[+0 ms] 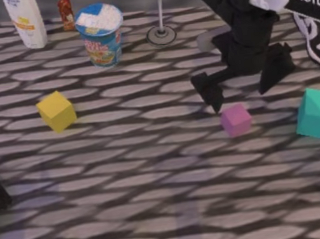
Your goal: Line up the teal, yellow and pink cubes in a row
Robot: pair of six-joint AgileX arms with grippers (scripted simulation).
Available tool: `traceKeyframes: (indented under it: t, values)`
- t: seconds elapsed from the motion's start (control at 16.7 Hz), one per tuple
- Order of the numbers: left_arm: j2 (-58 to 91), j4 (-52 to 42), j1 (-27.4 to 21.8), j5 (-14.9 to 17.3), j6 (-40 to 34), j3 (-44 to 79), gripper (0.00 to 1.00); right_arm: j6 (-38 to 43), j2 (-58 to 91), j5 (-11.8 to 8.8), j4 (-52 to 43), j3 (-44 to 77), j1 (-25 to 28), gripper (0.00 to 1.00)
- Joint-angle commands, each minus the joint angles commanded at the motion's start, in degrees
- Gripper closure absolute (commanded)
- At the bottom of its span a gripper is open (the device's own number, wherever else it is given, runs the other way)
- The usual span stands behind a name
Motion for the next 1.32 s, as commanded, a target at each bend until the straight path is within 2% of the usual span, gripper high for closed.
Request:
traceKeyframes:
  t: [0.3,0.72,1.02,1.32]
  values:
    - [0.0,0.0,0.0,0.0,0.0,0.0,0.00,-0.1,0.2,0.0,1.1,-1.0,-0.2,0.00]
    - [0.0,0.0,0.0,0.0,0.0,0.0,0.00,0.1,4.7,0.1,15.8,-10.8,0.0,0.00]
    - [0.0,0.0,0.0,0.0,0.0,0.0,0.00,0.1,5.3,0.1,17.2,-11.9,0.1,0.00]
    - [0.0,0.0,0.0,0.0,0.0,0.0,0.00,0.1,5.3,0.1,17.2,-11.9,0.1,0.38]
